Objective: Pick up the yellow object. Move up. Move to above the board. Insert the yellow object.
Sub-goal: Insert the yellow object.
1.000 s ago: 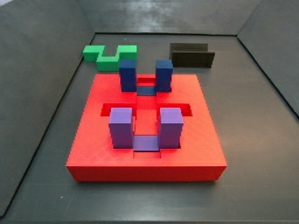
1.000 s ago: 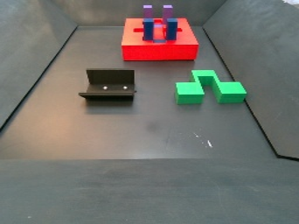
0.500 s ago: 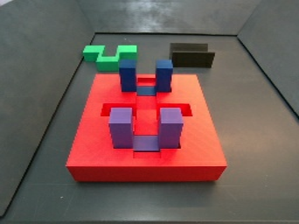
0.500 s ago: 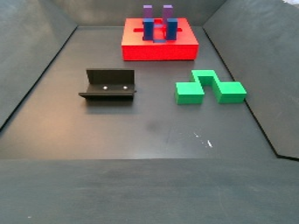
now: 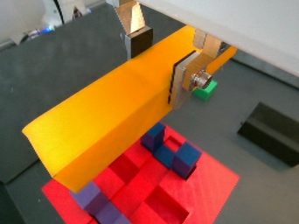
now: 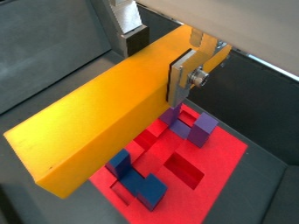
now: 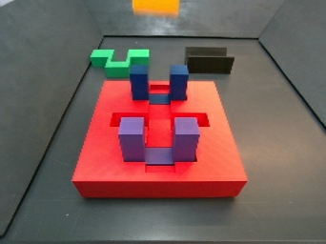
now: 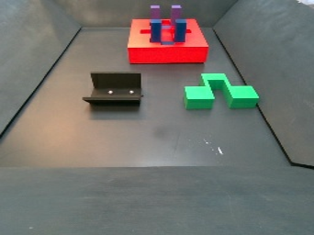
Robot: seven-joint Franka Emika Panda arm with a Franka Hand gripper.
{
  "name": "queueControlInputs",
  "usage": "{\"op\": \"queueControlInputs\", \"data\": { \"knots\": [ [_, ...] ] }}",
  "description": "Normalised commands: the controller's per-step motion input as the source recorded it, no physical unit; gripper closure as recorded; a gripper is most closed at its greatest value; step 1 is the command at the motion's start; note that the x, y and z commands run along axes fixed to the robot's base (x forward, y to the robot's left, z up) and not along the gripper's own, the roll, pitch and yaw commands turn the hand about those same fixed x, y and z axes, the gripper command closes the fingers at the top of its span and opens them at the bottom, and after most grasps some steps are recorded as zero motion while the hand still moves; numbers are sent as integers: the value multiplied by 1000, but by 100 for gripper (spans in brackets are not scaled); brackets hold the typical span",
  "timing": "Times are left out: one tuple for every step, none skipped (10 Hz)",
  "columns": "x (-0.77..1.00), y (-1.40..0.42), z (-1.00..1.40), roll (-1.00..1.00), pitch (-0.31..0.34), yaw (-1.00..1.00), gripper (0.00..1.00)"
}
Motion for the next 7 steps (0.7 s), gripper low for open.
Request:
{"op": "queueControlInputs", "data": {
  "knots": [
    [157, -509, -1000, 166, 0, 0, 100],
    [146, -409, -1000, 149, 0, 29, 100],
    [151, -151, -1000, 49, -21, 94, 100],
    [131, 0, -966, 0, -19, 91, 100],
    [114, 0, -877, 0, -17, 86, 100],
    [49, 0, -791, 0, -4, 77, 100],
    [0, 0, -674, -21, -11, 34, 100]
  ]
}}
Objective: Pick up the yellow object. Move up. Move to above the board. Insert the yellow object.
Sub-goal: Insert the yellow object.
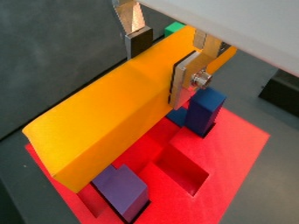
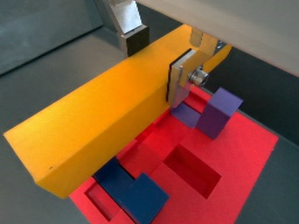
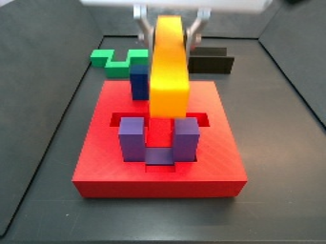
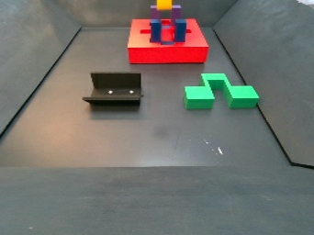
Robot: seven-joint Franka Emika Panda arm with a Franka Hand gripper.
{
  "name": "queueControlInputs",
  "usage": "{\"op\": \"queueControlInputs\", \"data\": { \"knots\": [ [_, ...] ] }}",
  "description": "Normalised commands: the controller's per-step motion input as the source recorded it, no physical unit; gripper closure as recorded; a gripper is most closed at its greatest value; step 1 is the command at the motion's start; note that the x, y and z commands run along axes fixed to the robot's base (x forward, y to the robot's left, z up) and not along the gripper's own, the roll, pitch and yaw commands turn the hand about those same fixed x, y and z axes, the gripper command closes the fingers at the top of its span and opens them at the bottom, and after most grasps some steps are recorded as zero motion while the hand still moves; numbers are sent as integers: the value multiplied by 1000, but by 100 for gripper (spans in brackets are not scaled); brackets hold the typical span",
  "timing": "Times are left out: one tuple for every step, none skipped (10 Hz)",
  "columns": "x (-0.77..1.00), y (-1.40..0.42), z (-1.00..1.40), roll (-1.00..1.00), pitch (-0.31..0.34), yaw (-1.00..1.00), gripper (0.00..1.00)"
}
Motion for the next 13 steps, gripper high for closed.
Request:
{"op": "queueControlInputs", "data": {
  "knots": [
    [-66, -43, -411, -33, -41, 0, 100],
    [-71, -14, -440, 0, -41, 0, 100],
    [-57, 0, -431, 0, -41, 0, 100],
    [-17, 0, -231, -3, -20, 0, 100],
    [-3, 0, 0, -4, 0, 0, 100],
    [-57, 0, 0, -21, -37, 14, 100],
    [-97, 0, -23, 0, -70, 171, 100],
    [-46, 0, -17, 0, -51, 140, 100],
    [-166, 0, 0, 0, -41, 31, 100],
    [-269, 0, 0, 0, -49, 0, 100],
    [-80, -23, -43, 0, -39, 0, 100],
    [0, -77, -129, 0, -16, 0, 100],
    [137, -69, -166, 0, 0, 0, 100]
  ]
}}
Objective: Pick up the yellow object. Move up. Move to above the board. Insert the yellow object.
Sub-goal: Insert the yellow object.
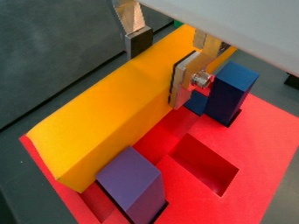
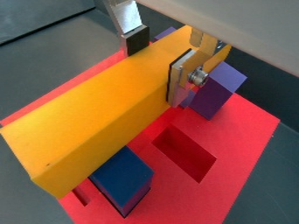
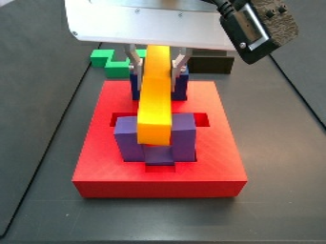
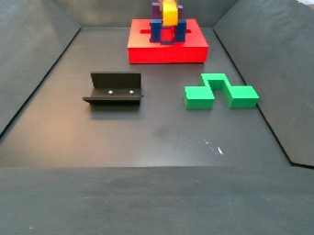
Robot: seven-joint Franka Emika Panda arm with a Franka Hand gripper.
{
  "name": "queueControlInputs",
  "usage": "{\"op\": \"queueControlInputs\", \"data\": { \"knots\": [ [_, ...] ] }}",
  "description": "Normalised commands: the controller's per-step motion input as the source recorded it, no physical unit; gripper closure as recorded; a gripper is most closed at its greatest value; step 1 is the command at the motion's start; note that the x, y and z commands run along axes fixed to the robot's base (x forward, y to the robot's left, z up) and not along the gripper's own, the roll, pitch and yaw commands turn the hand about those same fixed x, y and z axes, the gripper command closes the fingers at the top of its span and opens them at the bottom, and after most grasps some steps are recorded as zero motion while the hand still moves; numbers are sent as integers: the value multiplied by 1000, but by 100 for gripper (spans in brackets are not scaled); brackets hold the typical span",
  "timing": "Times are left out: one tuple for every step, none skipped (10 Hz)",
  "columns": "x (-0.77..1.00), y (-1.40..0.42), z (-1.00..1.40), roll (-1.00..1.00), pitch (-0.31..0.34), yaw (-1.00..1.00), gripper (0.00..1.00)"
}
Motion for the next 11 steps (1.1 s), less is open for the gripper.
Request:
{"op": "queueControlInputs", "data": {
  "knots": [
    [271, -80, -209, 0, 3, 0, 100],
    [217, -51, -231, 0, 9, 0, 100],
    [183, -49, -249, 19, 13, 0, 100],
    [86, -34, -254, 23, 0, 0, 100],
    [71, -29, -294, 27, 0, 0, 100],
    [14, -11, -340, 37, 0, 0, 100],
    [0, 0, -394, 3, -3, 0, 100],
    [0, 0, -434, 0, -24, 0, 100],
    [0, 0, -380, 0, -20, 0, 100],
    [0, 0, -317, 0, -19, 0, 100],
    [0, -9, -271, 0, -39, 0, 100]
  ]
}}
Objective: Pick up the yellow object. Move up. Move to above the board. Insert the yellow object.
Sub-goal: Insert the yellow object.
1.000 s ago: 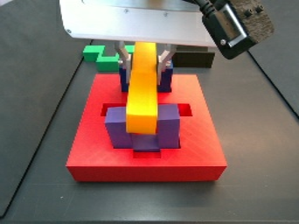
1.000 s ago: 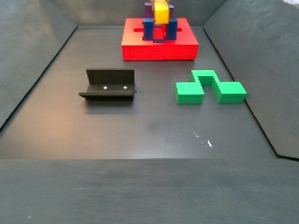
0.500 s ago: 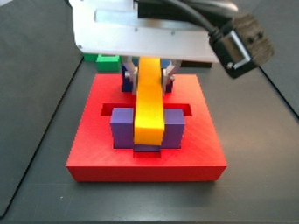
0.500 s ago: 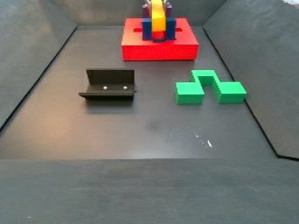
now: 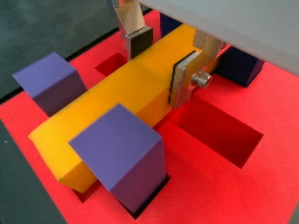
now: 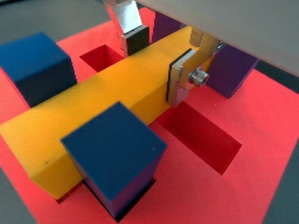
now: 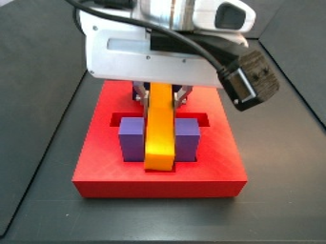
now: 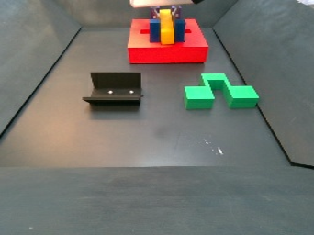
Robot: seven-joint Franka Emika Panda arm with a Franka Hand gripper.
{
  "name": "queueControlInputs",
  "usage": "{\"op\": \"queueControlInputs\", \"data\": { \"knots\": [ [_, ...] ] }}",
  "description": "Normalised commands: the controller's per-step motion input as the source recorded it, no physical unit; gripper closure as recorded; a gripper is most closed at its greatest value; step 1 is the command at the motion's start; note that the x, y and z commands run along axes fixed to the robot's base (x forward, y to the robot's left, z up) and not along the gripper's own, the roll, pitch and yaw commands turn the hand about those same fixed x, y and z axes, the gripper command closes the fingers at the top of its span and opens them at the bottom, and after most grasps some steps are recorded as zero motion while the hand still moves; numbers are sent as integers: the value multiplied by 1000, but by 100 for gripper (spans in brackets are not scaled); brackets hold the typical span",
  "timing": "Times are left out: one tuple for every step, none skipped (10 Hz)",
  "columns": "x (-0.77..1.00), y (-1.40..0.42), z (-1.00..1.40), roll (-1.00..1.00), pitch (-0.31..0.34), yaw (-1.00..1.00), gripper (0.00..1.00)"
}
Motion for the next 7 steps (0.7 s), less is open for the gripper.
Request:
{"op": "queueControlInputs", "data": {
  "knots": [
    [0, -66, -174, -26, -33, 0, 100],
    [0, -134, -169, -34, -20, 26, 100],
    [0, -69, -283, 0, -36, 0, 100],
    [0, 0, -320, 64, 0, 0, 100],
    [0, 0, -314, 126, 0, 0, 100],
    [29, 0, -269, 174, 33, 0, 100],
    [140, 91, -226, 186, 73, 0, 100]
  ]
}}
